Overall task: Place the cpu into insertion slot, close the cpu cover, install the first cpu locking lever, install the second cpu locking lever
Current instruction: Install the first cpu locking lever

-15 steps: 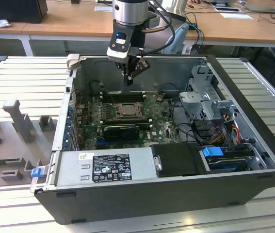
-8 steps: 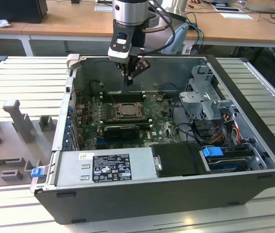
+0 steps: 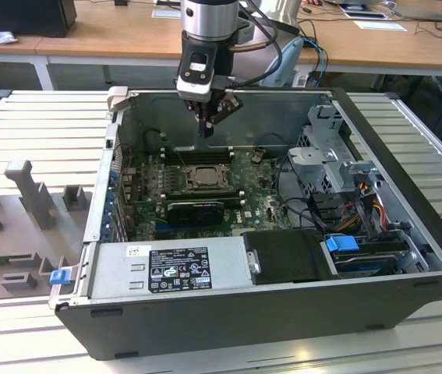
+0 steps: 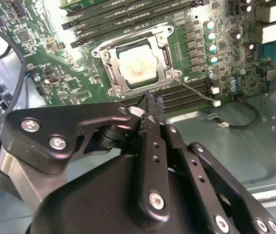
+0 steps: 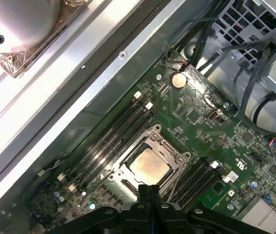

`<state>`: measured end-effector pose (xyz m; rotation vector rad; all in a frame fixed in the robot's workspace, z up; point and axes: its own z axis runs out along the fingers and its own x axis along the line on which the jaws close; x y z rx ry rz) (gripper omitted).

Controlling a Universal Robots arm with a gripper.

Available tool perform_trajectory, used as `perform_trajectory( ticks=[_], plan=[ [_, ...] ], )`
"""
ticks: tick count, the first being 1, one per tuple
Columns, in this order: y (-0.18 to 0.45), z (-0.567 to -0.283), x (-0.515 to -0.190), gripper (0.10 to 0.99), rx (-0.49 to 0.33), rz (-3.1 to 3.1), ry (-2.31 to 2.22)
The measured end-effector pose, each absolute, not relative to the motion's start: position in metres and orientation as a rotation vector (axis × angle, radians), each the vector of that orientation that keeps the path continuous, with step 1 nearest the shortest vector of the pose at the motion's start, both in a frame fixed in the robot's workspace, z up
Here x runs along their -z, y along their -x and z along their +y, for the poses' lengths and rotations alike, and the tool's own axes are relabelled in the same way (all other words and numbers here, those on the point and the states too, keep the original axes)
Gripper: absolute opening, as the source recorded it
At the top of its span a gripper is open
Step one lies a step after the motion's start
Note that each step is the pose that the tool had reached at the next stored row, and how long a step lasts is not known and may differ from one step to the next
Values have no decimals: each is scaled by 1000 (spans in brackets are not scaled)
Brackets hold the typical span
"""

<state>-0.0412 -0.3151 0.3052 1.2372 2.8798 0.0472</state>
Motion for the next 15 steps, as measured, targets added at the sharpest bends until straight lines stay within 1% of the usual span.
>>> perform_trajectory(
  ticks=[7, 15],
  plan=[
    [41, -315, -311, 106, -48, 2903, -1183],
    [41, -315, -311, 106, -48, 3021, -851]
  ],
)
